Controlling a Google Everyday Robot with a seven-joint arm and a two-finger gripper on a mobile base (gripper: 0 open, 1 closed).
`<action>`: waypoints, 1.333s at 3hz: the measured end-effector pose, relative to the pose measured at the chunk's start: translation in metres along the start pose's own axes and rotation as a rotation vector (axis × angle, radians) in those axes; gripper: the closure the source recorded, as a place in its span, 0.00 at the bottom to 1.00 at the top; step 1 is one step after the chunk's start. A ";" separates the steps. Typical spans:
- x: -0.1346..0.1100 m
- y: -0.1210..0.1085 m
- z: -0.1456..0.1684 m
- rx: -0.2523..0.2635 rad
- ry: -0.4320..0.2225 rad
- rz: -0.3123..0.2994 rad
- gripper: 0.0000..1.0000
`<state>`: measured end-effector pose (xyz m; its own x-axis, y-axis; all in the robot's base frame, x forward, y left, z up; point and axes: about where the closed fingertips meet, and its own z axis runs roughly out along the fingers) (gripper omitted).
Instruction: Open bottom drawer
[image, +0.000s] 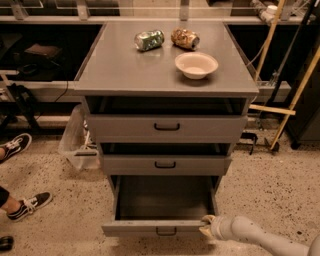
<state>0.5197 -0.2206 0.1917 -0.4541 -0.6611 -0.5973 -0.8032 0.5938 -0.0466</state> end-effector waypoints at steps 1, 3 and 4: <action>0.018 0.014 -0.013 0.010 -0.006 0.029 1.00; 0.025 0.019 -0.019 0.017 0.009 0.039 1.00; 0.024 0.019 -0.020 0.017 0.009 0.039 1.00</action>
Offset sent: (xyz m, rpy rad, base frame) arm -0.4749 -0.1960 -0.1610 0.2074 0.0585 -0.5430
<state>0.4854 -0.2346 0.1925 -0.4888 -0.6413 -0.5914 -0.7783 0.6268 -0.0366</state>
